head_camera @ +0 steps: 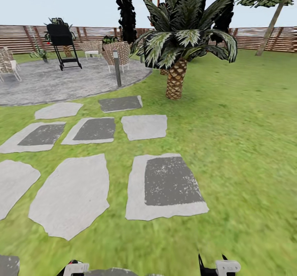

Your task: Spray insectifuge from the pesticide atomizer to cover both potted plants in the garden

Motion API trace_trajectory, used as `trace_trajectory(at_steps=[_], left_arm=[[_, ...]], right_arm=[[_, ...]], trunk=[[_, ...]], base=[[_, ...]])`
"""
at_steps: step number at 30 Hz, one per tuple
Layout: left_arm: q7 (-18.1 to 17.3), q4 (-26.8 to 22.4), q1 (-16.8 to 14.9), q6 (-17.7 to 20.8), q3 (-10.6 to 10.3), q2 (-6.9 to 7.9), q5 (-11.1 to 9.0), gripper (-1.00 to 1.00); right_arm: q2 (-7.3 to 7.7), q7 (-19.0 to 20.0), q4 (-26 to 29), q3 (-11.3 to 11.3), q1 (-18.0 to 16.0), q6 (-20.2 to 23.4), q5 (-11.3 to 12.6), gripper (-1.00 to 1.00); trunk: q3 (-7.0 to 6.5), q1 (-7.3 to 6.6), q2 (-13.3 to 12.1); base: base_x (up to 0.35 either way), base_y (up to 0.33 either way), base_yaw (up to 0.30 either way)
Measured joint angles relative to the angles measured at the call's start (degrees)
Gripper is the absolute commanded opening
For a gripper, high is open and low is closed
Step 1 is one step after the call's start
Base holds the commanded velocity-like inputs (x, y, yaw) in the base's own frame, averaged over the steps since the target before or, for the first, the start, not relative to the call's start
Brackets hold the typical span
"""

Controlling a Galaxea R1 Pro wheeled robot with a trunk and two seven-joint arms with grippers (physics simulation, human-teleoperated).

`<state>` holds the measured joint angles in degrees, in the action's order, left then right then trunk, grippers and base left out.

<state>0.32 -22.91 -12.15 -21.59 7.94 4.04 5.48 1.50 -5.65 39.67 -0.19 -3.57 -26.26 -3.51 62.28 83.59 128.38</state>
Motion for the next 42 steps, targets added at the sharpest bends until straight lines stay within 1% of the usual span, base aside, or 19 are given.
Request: trace_trajectory(at_steps=[42], left_arm=[[0.1, 0.0, 0.0, 0.0, 0.0, -0.05, 0.2, -1.00]], right_arm=[[0.00, 0.0, 0.0, 0.0, 0.0, 0.0, 0.0, 1.00]], trunk=[[0.00, 0.00, 0.0]], base=[[-0.312, 0.191, -0.273]])
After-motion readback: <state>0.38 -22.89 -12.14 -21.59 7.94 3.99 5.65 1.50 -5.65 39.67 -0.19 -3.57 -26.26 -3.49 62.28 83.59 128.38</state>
